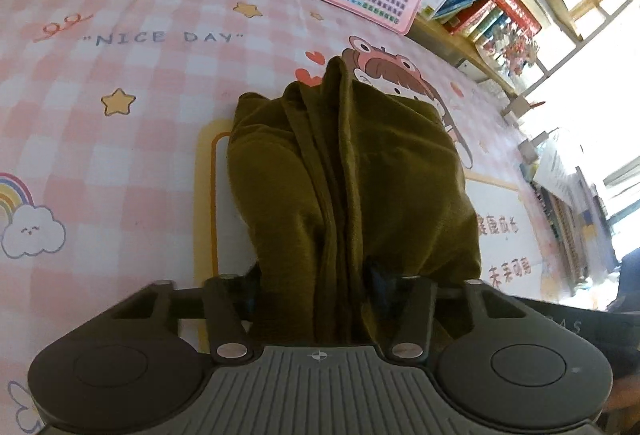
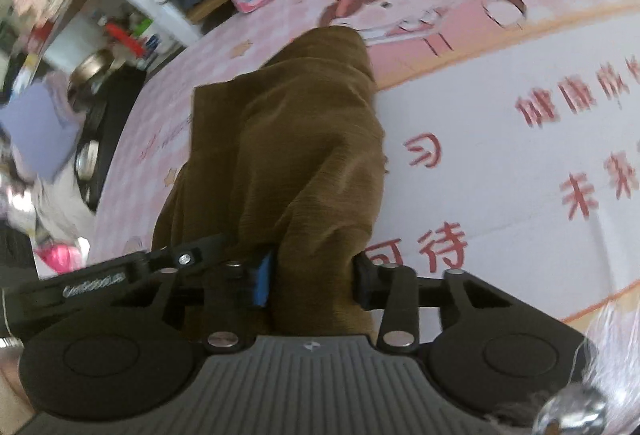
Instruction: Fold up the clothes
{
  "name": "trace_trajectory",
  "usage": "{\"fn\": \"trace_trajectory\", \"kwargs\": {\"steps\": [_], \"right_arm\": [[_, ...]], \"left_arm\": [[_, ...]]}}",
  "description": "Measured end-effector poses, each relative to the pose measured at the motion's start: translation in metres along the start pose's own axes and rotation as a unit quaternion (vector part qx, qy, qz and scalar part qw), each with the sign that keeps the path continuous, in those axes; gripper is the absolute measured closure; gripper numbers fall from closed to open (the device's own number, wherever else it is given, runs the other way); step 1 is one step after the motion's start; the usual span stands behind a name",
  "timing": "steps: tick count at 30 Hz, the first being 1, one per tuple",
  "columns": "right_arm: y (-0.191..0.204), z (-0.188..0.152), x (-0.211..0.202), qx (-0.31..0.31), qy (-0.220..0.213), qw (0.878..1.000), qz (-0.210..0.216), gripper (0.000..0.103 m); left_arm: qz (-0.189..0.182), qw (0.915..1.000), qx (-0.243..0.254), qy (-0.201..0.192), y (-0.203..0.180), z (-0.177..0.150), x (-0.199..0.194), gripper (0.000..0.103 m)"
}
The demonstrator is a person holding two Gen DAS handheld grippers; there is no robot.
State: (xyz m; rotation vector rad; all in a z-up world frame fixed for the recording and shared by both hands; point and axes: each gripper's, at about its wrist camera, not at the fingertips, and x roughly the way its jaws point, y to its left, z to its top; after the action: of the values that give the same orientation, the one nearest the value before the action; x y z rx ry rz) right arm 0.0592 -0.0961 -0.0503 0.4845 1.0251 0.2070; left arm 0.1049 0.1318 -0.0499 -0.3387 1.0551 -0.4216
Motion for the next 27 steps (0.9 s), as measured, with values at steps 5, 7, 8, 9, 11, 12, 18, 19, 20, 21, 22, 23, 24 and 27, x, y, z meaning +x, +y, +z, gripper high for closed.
{"fn": "trace_trajectory", "kwargs": {"steps": [5, 7, 8, 9, 11, 12, 18, 19, 20, 21, 22, 23, 24, 27], "right_arm": [[0.021, -0.005, -0.017, -0.093, -0.033, 0.995, 0.002, 0.078], [0.027, -0.006, -0.026, -0.127, -0.048, 0.991, 0.006, 0.078], [0.027, -0.005, -0.030, -0.138, -0.053, 0.989, 0.010, 0.078], [0.025, -0.003, -0.033, -0.143, -0.055, 0.988, 0.016, 0.078], [0.019, 0.002, -0.039, -0.147, -0.056, 0.987, 0.030, 0.078], [0.016, 0.005, -0.041, -0.148, -0.054, 0.987, 0.037, 0.078], [-0.003, 0.018, -0.055, -0.159, -0.045, 0.984, 0.062, 0.078], [-0.008, 0.019, -0.057, -0.159, -0.043, 0.984, 0.066, 0.078], [-0.012, 0.019, -0.058, -0.159, -0.041, 0.984, 0.068, 0.078], [-0.017, 0.019, -0.059, -0.159, -0.038, 0.984, 0.070, 0.078], [-0.022, 0.017, -0.061, -0.159, -0.034, 0.984, 0.070, 0.078], [-0.029, 0.015, -0.064, -0.158, -0.031, 0.985, 0.069, 0.078], [-0.035, 0.013, -0.066, -0.154, -0.028, 0.985, 0.068, 0.078], [-0.052, 0.013, -0.072, -0.140, -0.028, 0.987, 0.069, 0.078]], "left_arm": [[0.008, 0.9993, 0.026, -0.024, -0.020, -0.001, -0.014, 0.071], [0.013, 0.9988, 0.030, -0.036, -0.029, -0.002, -0.020, 0.072], [0.015, 0.9985, 0.030, -0.043, -0.032, -0.002, -0.023, 0.072], [0.017, 0.9982, 0.030, -0.050, -0.036, -0.002, -0.026, 0.072], [0.024, 0.9974, 0.032, -0.059, -0.045, -0.004, -0.031, 0.071], [0.029, 0.9970, 0.033, -0.064, -0.050, -0.005, -0.033, 0.071], [0.056, 0.9949, 0.036, -0.075, -0.080, -0.010, -0.031, 0.071], [0.059, 0.9946, 0.036, -0.077, -0.084, -0.011, -0.030, 0.071], [0.062, 0.9945, 0.035, -0.077, -0.088, -0.013, -0.029, 0.071], [0.065, 0.9945, 0.032, -0.076, -0.092, -0.016, -0.026, 0.071], [0.066, 0.9948, 0.028, -0.072, -0.095, -0.018, -0.023, 0.071], [0.067, 0.9952, 0.028, -0.066, -0.100, -0.022, -0.019, 0.071], [0.067, 0.9955, 0.029, -0.060, -0.105, -0.025, -0.014, 0.071], [0.072, 0.9950, 0.044, -0.054, -0.122, -0.029, -0.004, 0.071]]}}
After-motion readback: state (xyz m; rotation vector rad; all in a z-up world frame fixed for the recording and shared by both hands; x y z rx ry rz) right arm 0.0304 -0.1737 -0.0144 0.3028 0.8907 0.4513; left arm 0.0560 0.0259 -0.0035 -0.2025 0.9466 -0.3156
